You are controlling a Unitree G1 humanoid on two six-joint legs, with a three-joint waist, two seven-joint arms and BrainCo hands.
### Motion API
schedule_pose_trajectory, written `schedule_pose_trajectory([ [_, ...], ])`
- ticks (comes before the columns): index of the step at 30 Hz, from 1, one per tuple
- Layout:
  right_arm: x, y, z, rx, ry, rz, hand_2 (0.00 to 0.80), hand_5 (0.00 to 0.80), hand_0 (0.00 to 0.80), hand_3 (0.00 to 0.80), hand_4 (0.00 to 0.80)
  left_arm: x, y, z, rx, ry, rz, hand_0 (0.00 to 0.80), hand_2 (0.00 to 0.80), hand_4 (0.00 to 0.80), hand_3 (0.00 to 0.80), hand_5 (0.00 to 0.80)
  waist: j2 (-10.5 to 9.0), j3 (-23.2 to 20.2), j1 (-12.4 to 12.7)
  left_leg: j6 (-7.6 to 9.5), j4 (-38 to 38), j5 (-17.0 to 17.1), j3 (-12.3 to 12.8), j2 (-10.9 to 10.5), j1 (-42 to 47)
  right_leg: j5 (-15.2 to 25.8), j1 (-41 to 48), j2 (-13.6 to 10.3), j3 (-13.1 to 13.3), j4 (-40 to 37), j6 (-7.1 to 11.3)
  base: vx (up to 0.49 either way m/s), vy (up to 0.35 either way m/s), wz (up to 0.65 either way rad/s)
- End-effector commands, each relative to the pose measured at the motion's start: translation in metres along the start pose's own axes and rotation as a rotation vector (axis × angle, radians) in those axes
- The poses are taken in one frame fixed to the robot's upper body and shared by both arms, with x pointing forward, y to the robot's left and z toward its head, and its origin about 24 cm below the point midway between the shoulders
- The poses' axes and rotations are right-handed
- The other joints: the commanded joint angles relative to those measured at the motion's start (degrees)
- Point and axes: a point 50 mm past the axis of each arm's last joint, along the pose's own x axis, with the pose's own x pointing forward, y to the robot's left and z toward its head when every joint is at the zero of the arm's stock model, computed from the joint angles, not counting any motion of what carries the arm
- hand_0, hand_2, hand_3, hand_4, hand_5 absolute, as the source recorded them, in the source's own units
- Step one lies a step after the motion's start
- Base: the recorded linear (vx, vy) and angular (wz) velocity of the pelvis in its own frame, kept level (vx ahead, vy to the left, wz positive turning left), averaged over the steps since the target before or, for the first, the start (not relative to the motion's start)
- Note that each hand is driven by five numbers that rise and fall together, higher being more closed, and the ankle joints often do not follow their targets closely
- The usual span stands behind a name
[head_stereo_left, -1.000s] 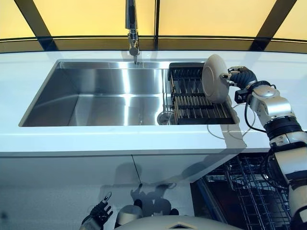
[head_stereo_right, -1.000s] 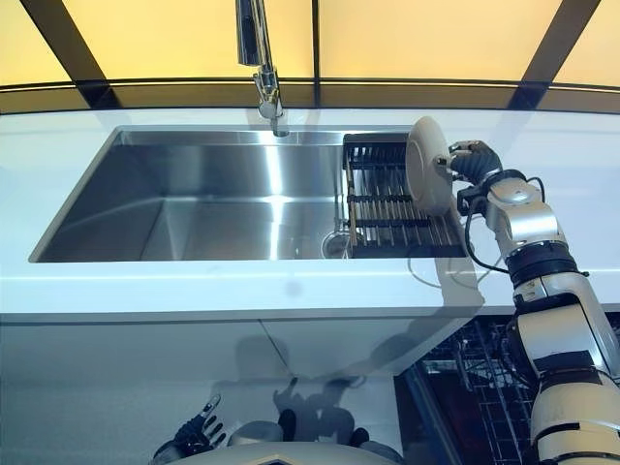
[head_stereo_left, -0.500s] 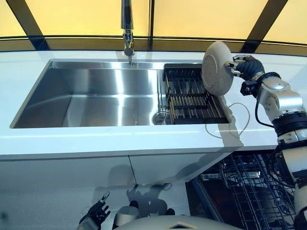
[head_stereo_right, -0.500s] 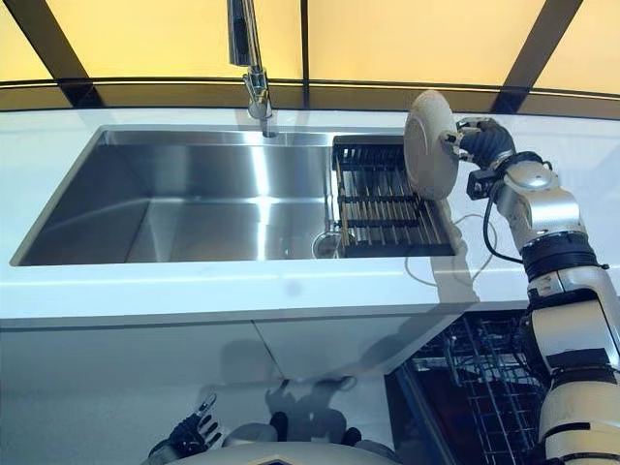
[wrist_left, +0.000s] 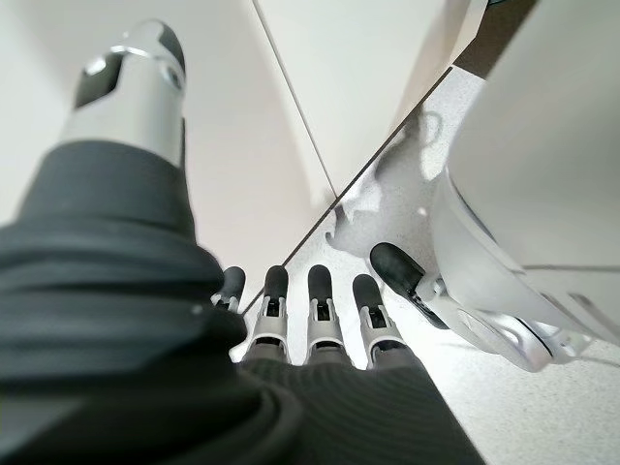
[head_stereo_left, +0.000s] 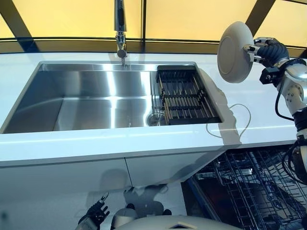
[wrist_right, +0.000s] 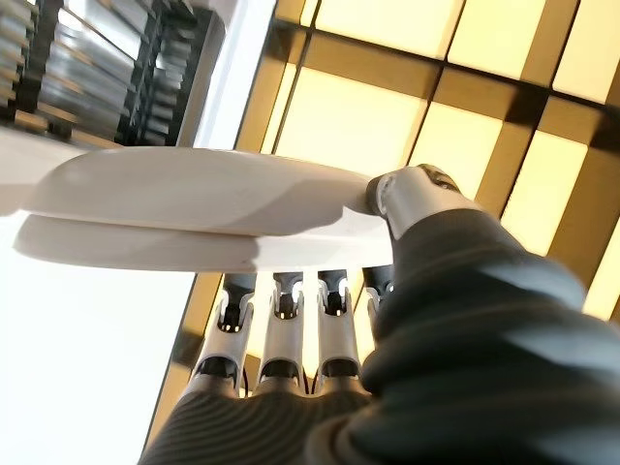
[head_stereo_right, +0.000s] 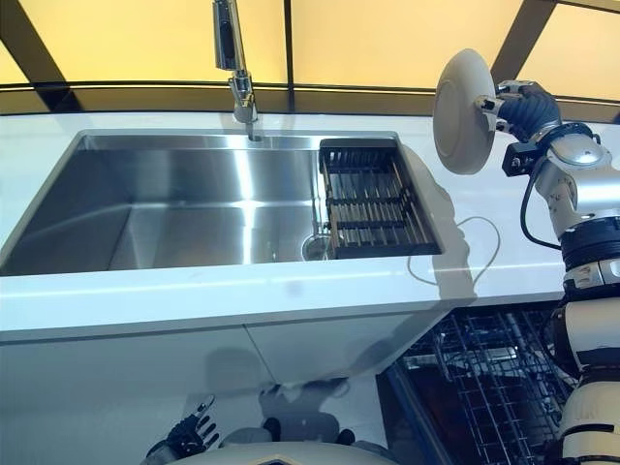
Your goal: Take plates into dishwasher
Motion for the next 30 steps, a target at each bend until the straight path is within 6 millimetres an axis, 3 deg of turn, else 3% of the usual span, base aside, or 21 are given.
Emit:
schedule_pose_trajectory([
  [1,-0.009,-0.021,0.076,-0.011,-0.251,-0.047,0.800,0.800,0.800,0.800,0.800,0.000,0.008,0.006,0.038,0.015,0.030,0.000,0.000,0.000,0.000,0.000,-2.12,-3.1,-0.6,0.26,0.4,-5.0,1.6,-1.9,1.2,-2.1,0.8,-2.0,1.8,1.7,4.70,0.006,0.038,-0.16],
  [8,-0.021,-0.048,0.067,-0.044,-0.211,-0.111,0.800,0.800,0.800,0.800,0.800,0.001,0.003,0.011,0.031,0.005,0.025,0.000,0.000,0.000,0.000,0.000,-2.13,-3.2,-1.9,0.66,0.5,-5.4,2.3,-2.0,1.3,-2.1,0.0,-1.9,3.2,2.4,4.93,0.004,0.035,-0.12],
  [20,-0.047,-0.087,0.033,-0.143,-0.085,-0.171,0.800,0.800,0.800,0.800,0.800,0.000,0.005,0.019,0.013,-0.026,0.037,0.000,0.000,0.000,0.000,0.000,-2.06,-2.3,-4.6,1.52,0.6,-5.8,3.7,-2.1,1.2,-1.6,-1.7,-1.6,6.0,3.7,5.43,-0.001,0.015,-0.12],
  [30,-0.073,-0.102,-0.024,-0.135,0.027,-0.201,0.800,0.800,0.800,0.800,0.800,0.001,0.001,0.022,-0.022,-0.056,0.034,0.000,0.000,0.000,0.000,0.000,-1.42,-1.6,-7.4,2.07,0.6,-6.0,5.3,-2.0,1.2,-0.9,-3.2,-1.2,8.5,4.1,5.87,-0.004,-0.003,-0.14],
])
